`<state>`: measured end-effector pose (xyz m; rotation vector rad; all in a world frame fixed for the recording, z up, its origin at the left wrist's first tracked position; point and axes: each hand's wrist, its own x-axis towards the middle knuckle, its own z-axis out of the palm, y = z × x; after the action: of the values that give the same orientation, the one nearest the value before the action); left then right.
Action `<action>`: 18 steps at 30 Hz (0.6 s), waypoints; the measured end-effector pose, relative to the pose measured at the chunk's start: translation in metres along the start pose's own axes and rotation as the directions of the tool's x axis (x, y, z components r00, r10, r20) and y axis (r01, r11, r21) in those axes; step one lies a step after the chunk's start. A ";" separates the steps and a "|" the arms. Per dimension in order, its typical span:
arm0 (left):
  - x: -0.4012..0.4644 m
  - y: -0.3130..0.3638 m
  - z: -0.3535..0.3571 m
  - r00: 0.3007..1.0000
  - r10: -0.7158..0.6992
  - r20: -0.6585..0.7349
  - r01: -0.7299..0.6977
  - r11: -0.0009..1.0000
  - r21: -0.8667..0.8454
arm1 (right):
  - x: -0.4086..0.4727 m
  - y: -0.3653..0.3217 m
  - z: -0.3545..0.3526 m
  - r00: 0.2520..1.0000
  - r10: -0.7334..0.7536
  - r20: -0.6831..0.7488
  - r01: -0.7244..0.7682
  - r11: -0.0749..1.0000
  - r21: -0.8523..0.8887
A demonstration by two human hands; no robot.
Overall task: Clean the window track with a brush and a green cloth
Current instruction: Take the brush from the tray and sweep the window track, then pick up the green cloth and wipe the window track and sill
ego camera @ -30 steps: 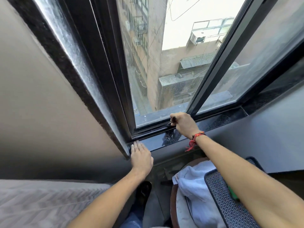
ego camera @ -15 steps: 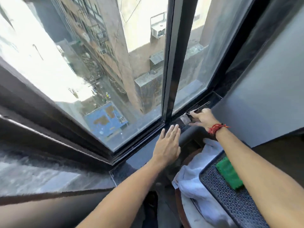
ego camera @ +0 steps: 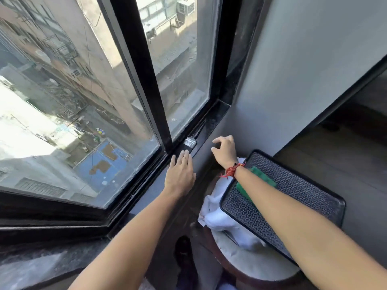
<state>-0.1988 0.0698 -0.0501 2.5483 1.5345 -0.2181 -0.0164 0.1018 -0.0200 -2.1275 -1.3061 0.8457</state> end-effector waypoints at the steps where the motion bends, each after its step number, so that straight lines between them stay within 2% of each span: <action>1: -0.001 0.008 -0.002 1.000 0.014 -0.024 -0.014 1.000 -0.015 | -0.013 0.012 -0.007 0.996 -0.018 -0.089 0.014 0.998 -0.054; 4: -0.003 0.040 -0.002 0.997 0.044 -0.063 -0.049 0.996 -0.074 | -0.048 0.054 -0.029 0.947 -0.066 -0.315 -0.021 0.964 -0.266; 5: -0.003 0.053 -0.001 0.998 0.043 -0.054 -0.048 0.994 -0.100 | -0.057 0.070 -0.036 0.938 -0.047 -0.344 -0.068 0.946 -0.317; 7: -0.005 0.076 0.005 0.999 0.036 -0.036 -0.041 0.989 -0.139 | -0.072 0.096 -0.045 0.929 0.090 -0.359 -0.214 0.922 -0.323; 8: -0.007 0.087 0.009 0.999 0.030 -0.035 -0.035 0.988 -0.148 | -0.077 0.106 -0.046 0.909 0.183 -0.376 -0.299 0.913 -0.278; 10: -0.010 0.104 0.016 1.000 0.015 -0.023 -0.019 0.987 -0.161 | -0.086 0.116 -0.043 0.823 0.401 -0.404 -0.466 0.882 -0.074; 12: -0.015 0.119 0.025 1.000 -0.005 -0.009 0.003 0.987 -0.162 | -0.093 0.119 -0.037 0.708 0.612 -0.351 -0.585 0.788 0.193; 14: -0.019 0.127 0.029 0.999 -0.041 -0.005 0.039 0.984 -0.174 | -0.095 0.120 -0.032 0.637 0.723 -0.267 -0.644 0.690 0.331; 16: -0.025 0.129 0.031 0.996 -0.086 -0.005 0.084 0.978 -0.191 | -0.094 0.121 -0.031 0.636 0.743 -0.207 -0.638 0.658 0.401; 18: -0.035 0.123 0.032 0.990 -0.136 -0.025 0.129 0.973 -0.191 | -0.089 0.123 -0.031 0.674 0.730 -0.114 -0.566 0.610 0.554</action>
<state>-0.1074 -0.0238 -0.0669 2.3199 1.6550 -0.0368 0.0484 -0.0326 -0.0613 -2.1878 -0.0463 0.9021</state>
